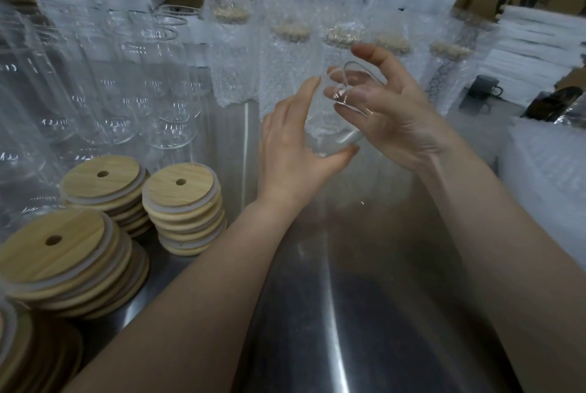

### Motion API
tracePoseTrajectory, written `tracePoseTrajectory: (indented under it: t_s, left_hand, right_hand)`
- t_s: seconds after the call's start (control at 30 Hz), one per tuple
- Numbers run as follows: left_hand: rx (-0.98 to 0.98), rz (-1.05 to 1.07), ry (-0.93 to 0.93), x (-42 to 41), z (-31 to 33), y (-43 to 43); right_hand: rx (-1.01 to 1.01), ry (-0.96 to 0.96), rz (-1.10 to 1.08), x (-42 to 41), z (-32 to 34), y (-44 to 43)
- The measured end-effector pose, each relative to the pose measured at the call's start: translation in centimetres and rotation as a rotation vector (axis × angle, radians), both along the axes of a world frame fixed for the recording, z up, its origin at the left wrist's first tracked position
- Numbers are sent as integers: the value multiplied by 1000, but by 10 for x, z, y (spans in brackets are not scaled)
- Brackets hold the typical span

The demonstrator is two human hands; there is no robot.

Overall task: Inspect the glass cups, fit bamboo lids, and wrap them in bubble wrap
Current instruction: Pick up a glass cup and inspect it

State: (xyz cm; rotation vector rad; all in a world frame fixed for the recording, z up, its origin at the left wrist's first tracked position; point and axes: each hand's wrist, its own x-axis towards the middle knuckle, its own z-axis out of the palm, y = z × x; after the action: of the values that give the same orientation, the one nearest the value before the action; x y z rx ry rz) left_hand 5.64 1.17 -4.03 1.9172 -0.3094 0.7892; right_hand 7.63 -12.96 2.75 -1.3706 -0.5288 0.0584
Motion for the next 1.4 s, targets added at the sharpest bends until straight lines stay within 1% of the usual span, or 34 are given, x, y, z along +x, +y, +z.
tracePoseTrajectory:
  t_s: [0.17,0.23,0.33,0.4,0.47,0.57,0.63,0.73,0.8,0.83,0.87,0.9,0.97,1.0,1.07,1.1,1.2,1.33,1.4]
  left_hand:
    - [-161,-50,80,-1,2,0]
    - [-287,-98,133,-2,3,3]
    - [-543,-219,230,-1,6,6]
    - [-704,-306,314,0,8,8]
    - [-819,-385,403,1,11,9]
    - [-929,-508,466,1,12,10]
    - [-946,-583,496,2,13,11]
    - [-986,-666,585,2,16,14]
    - [-1046,-693,577,5,15,17]
    - [-1086,-740,584,7,14,17]
    - [-1123,-734,603,7,13,18]
    - [-1177,-731,619,6,13,19]
    - [-1338,-797,643,6,16,20]
    - [-1377,-817,650,6,16,19]
    - [-1414,-878,657,9,14,18]
    - [-1398,-891,673,8,14,17]
    - [-1401,-886,698,8,12,16]
    - [-1336,-864,697,9,10,18]
    - [-1273,-872,690,9,10,19]
  right_hand:
    - [117,36,88,-1,-4,2]
    - [167,70,76,0,-4,3]
    - [200,133,37,4,-9,5]
    - [136,141,0,6,-16,7]
    - [35,128,-33,7,-22,10]
    - [-43,113,-50,7,-29,15]
    - [-66,94,-56,7,-30,18]
    - [-96,17,-77,4,-30,21]
    - [-165,-108,-110,0,-31,24]
    - [-214,-191,-129,-2,-32,26]
    - [-269,-266,-145,-3,-33,27]
    - [-328,-321,-161,-5,-34,29]
    - [-444,-403,-191,-7,-37,33]
    - [-488,-437,-208,-8,-38,33]
    - [-543,-487,-270,-9,-40,33]
    - [-565,-503,-310,-10,-40,32]
    - [-623,-505,-424,-13,-39,34]
    - [-638,-551,-520,-14,-40,38]
    - [-603,-548,-536,-15,-41,40]
